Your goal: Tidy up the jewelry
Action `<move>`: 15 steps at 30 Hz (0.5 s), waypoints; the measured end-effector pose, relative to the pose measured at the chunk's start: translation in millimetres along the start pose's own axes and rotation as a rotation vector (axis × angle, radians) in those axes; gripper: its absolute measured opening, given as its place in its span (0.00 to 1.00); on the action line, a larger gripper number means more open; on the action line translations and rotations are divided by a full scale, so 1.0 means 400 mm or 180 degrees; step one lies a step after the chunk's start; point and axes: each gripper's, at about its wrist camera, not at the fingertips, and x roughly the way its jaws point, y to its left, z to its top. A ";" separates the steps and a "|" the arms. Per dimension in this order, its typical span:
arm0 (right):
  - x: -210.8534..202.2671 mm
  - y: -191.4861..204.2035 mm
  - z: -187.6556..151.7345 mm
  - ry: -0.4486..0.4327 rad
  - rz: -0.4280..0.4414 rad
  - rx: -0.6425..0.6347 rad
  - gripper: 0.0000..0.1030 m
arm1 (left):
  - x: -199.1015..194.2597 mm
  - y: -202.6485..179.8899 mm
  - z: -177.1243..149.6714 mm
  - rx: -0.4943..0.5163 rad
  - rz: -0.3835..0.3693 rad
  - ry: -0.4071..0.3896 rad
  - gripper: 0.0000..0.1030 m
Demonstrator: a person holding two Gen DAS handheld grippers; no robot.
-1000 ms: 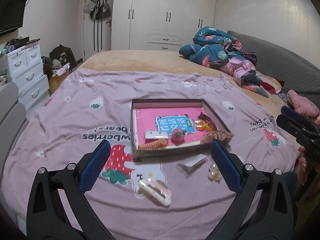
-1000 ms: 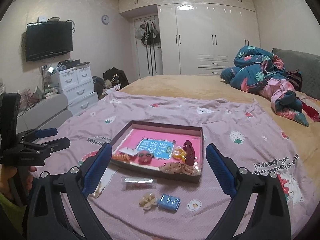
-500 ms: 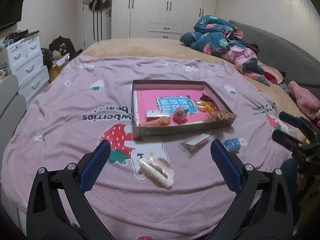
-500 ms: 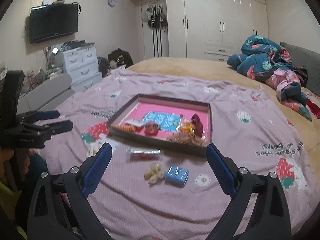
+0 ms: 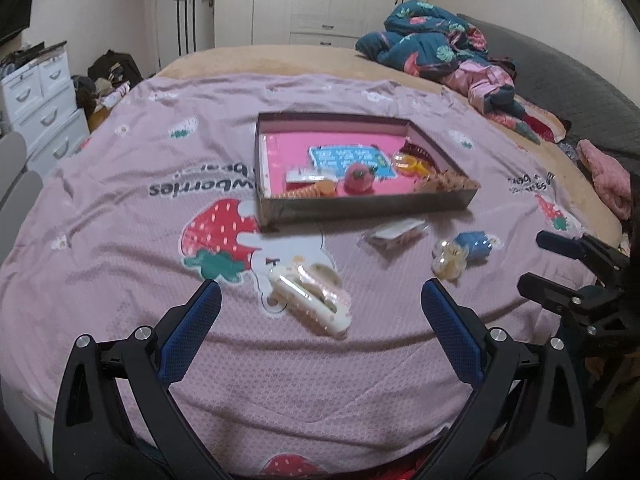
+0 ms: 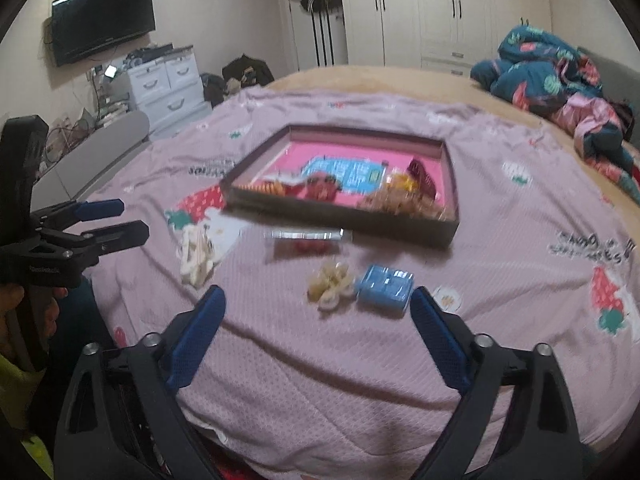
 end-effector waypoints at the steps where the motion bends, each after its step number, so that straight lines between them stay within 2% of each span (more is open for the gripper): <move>1: 0.012 -0.002 -0.004 0.0047 0.0021 0.0023 0.79 | 0.006 0.005 -0.001 -0.0023 -0.0026 0.0019 0.91; 9: 0.081 -0.015 -0.019 0.0277 0.0074 0.0135 0.61 | 0.056 0.026 -0.025 -0.0141 -0.0171 0.0174 0.91; 15: 0.139 -0.011 -0.020 0.0411 0.0131 0.0181 0.55 | 0.087 0.027 -0.036 -0.0171 -0.0222 0.0237 0.91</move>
